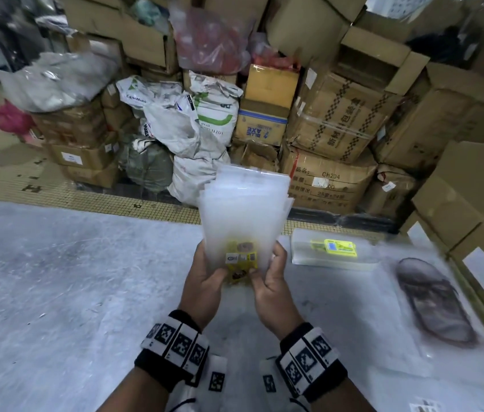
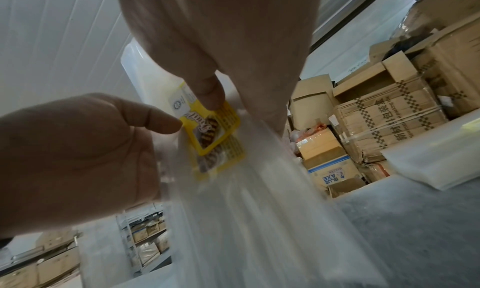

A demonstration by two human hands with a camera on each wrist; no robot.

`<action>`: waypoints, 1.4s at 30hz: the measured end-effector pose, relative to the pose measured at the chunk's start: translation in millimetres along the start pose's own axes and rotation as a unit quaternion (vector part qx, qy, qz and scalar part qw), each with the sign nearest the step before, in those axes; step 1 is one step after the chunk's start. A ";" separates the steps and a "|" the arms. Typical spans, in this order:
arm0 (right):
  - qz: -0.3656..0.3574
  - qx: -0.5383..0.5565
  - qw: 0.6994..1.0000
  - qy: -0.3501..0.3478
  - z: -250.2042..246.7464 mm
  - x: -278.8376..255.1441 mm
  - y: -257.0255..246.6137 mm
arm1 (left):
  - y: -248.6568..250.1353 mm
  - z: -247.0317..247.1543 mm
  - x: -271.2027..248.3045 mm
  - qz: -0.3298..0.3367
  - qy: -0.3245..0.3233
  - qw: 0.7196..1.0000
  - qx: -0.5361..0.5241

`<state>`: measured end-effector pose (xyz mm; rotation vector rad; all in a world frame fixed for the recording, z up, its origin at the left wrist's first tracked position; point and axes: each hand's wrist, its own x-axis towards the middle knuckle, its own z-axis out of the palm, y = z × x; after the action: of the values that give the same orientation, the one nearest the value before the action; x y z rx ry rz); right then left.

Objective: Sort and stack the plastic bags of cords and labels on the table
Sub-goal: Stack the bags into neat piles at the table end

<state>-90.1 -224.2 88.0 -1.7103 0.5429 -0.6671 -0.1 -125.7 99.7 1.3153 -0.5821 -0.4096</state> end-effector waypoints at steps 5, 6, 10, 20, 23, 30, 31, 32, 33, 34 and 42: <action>-0.002 0.001 1.000 -0.005 -4.1 -5.0 -2.8 | 3.4 2.8 -5.8 0.004 0.014 1.000 0.005; 0.000 0.005 1.000 -0.007 -4.7 -5.0 -2.9 | 3.1 2.2 -6.2 0.006 0.014 1.000 0.010; 0.022 0.035 0.999 -0.033 -8.3 -8.4 -4.3 | -8.6 -7.1 -7.0 -0.004 0.010 0.999 0.046; 0.051 0.109 0.993 -0.008 -4.2 -20.3 -7.2 | -21.2 -18.5 -9.8 -0.031 -0.070 0.997 -0.009; 0.058 0.114 0.992 0.003 -3.5 -22.6 -13.2 | -20.8 -17.1 -8.6 -0.018 -0.086 0.996 -0.024; 0.066 0.126 0.990 0.011 0.0 -27.8 -22.4 | -18.4 -15.7 -14.3 -0.025 -0.092 0.993 -0.071; 0.074 0.133 0.988 0.006 1.3 -28.6 -24.4 | -16.7 -13.9 -15.1 -0.030 -0.097 0.992 -0.072; 0.081 0.141 0.987 0.001 2.7 -29.2 -26.7 | -13.8 -12.1 -15.9 -0.030 -0.102 0.991 -0.077; 0.085 0.147 0.985 -0.003 3.5 -29.9 -28.2 | -11.4 -10.7 -16.7 -0.028 -0.108 0.990 -0.085; 0.088 0.148 0.985 -0.002 4.3 -30.2 -28.1 | -9.9 -10.1 -17.2 -0.025 -0.112 0.989 -0.094; 0.101 0.160 0.981 0.032 8.0 -32.4 -30.3 | -7.9 -11.7 -19.2 -0.031 -0.105 0.987 -0.121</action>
<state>-108.1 -190.0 111.2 -1.3169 0.6098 -0.6272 -7.8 -106.9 87.2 1.0667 -0.6467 -0.6558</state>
